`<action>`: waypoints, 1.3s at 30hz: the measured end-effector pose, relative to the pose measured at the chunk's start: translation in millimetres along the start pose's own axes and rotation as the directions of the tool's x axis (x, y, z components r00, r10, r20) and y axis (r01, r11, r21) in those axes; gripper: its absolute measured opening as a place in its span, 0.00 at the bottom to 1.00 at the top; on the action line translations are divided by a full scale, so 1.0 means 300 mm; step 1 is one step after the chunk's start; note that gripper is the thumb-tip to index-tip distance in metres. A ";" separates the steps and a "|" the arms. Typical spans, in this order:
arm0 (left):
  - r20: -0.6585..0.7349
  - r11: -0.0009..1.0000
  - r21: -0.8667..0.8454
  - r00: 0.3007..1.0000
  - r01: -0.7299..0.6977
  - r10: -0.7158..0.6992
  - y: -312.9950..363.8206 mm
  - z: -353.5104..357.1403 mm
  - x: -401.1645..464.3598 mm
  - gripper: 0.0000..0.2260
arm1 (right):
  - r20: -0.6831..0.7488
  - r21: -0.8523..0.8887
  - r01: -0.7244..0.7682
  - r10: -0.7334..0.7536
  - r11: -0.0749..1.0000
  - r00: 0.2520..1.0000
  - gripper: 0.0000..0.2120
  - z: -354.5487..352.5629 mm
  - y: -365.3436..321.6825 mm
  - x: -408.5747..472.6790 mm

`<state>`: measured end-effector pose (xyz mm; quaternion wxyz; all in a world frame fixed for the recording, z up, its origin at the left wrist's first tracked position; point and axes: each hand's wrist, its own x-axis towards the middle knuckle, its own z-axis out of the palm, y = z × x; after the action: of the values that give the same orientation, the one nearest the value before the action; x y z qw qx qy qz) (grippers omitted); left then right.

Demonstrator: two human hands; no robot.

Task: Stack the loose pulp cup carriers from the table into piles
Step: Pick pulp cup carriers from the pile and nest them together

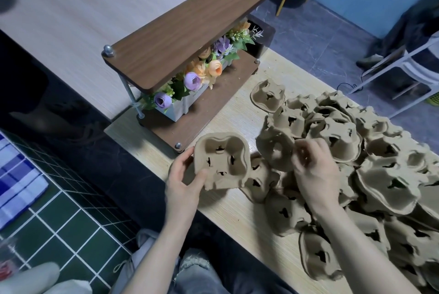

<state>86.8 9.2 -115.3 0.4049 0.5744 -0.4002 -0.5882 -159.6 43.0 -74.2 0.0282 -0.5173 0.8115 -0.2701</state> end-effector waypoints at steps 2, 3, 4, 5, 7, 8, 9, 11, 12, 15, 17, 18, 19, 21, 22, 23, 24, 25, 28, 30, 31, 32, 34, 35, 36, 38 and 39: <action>0.029 1.000 -0.004 0.999 0.018 -0.018 0.000 0.001 -0.001 0.22 | -0.034 0.080 -0.014 0.016 0.997 0.999 0.09 -0.037 -0.006 0.033; 0.054 1.000 0.005 0.998 0.029 -0.029 0.004 0.002 -0.001 0.23 | -0.041 0.124 -0.025 0.030 0.992 0.999 0.09 -0.053 -0.010 0.051; 0.088 0.999 0.023 0.995 0.038 -0.040 0.010 0.003 0.001 0.24 | -0.042 0.172 -0.034 0.042 0.985 0.998 0.08 -0.067 -0.016 0.069; 0.133 0.998 0.047 0.990 0.042 -0.048 0.017 0.005 0.001 0.25 | -0.034 0.215 -0.039 0.047 0.976 0.998 0.08 -0.079 -0.025 0.085; 0.226 0.994 0.104 0.973 0.032 -0.055 0.033 0.008 0.002 0.26 | 0.002 0.277 -0.033 0.034 0.960 0.999 0.09 -0.100 -0.051 0.112; 0.263 0.992 0.122 0.963 0.022 -0.054 0.040 0.008 0.004 0.25 | 0.030 0.302 -0.028 0.020 0.953 0.999 0.10 -0.107 -0.067 0.123; 0.281 0.991 0.130 0.958 0.017 -0.054 0.045 0.005 0.009 0.25 | 0.069 0.337 -0.029 0.006 0.941 0.998 0.11 -0.113 -0.087 0.130; 0.267 0.992 0.125 0.962 0.016 -0.049 0.056 -0.003 0.020 0.22 | 0.173 0.443 -0.070 -0.008 0.894 0.985 0.12 -0.112 -0.129 0.135; 0.244 0.994 0.109 0.969 0.015 -0.041 0.062 -0.007 0.026 0.21 | 0.216 0.488 -0.095 -0.014 0.867 0.976 0.12 -0.106 -0.149 0.135; 0.190 0.998 0.060 0.982 -0.011 0.000 0.086 -0.014 0.029 0.18 | 0.307 0.546 -0.135 -0.048 0.826 0.950 0.12 -0.072 -0.195 0.125; 0.193 1.000 0.022 0.981 -0.018 0.013 0.094 -0.017 0.032 0.18 | 0.367 0.543 -0.156 -0.066 0.825 0.928 0.10 -0.041 -0.215 0.110; 0.204 1.000 -0.009 0.979 -0.005 0.007 0.098 -0.016 0.031 0.22 | 0.385 0.527 -0.155 -0.073 0.835 0.920 0.09 -0.026 -0.222 0.103; 0.213 0.999 -0.035 0.977 0.019 -0.011 0.105 -0.015 0.030 0.26 | 0.398 0.513 -0.151 -0.077 0.845 0.914 0.09 -0.014 -0.227 0.096; 0.220 0.992 -0.103 0.974 0.068 -0.044 0.126 -0.010 0.028 0.23 | 0.412 0.499 -0.141 -0.091 0.855 0.907 0.08 0.001 -0.234 0.086; 0.221 0.986 -0.139 0.974 0.088 -0.056 0.136 -0.010 0.028 0.18 | 0.412 0.497 -0.133 -0.098 0.857 0.906 0.09 0.005 -0.238 0.083; 0.229 0.980 -0.168 0.971 0.105 -0.064 0.147 -0.010 0.028 0.13 | 0.408 0.497 -0.124 -0.105 0.859 0.907 0.09 0.006 -0.240 0.081; 0.239 0.976 -0.185 0.969 0.112 -0.066 0.154 -0.011 0.028 0.09 | 0.403 0.497 -0.117 -0.109 0.860 0.909 0.09 0.006 -0.243 0.079; 0.250 0.976 -0.186 0.966 0.115 -0.066 0.159 -0.014 0.028 0.09 | 0.399 0.494 -0.112 -0.111 0.862 0.910 0.10 0.006 -0.244 0.078; 0.251 0.984 -0.146 0.966 0.102 -0.063 0.145 -0.022 0.039 0.12 | 0.396 0.481 -0.100 -0.114 0.871 0.911 0.10 0.008 -0.248 0.073; 0.241 0.988 -0.118 0.968 0.100 -0.069 0.137 -0.020 0.048 0.08 | 0.396 0.478 -0.096 -0.117 0.873 0.911 0.11 0.010 -0.256 0.066; 0.225 0.989 -0.113 0.972 0.098 -0.070 0.134 -0.017 0.051 0.08 | 0.394 0.480 -0.106 -0.106 0.871 0.913 0.11 0.013 -0.259 0.061; 0.209 0.988 -0.120 0.976 0.096 -0.070 0.132 -0.014 0.052 0.08 | 0.388 0.487 -0.125 -0.086 0.864 0.918 0.11 0.014 -0.264 0.056; 0.169 0.978 -0.178 0.983 0.106 -0.075 0.129 -0.008 0.047 0.08 | 0.366 0.509 -0.185 -0.017 0.840 0.930 0.07 0.013 -0.271 0.039; 0.135 0.968 -0.223 0.987 0.114 -0.085 0.127 -0.004 0.043 0.07 | 0.351 0.517 -0.216 0.025 0.828 0.936 0.06 0.010 -0.273 0.027; 0.103 0.959 -0.256 0.990 0.122 -0.099 0.125 -0.001 0.038 0.06 | 0.336 0.516 -0.250 0.075 0.819 0.939 0.06 0.008 -0.275 0.009; 0.049 0.945 -0.302 0.992 0.126 -0.116 0.124 0.006 0.023 0.07 | 0.324 0.535 -0.346 0.192 0.771 0.926 0.10 -0.003 -0.282 -0.040; 0.024 0.938 -0.326 0.993 0.120 -0.118 0.121 0.010 0.016 0.08 | 0.334 0.561 -0.408 0.254 0.720 0.908 0.12 -0.009 -0.287 -0.072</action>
<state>84.5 -8.1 -83.1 0.4573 0.5212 -0.2627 -0.6710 -79.5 35.0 -36.6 0.3395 -0.3525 0.7477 -0.4489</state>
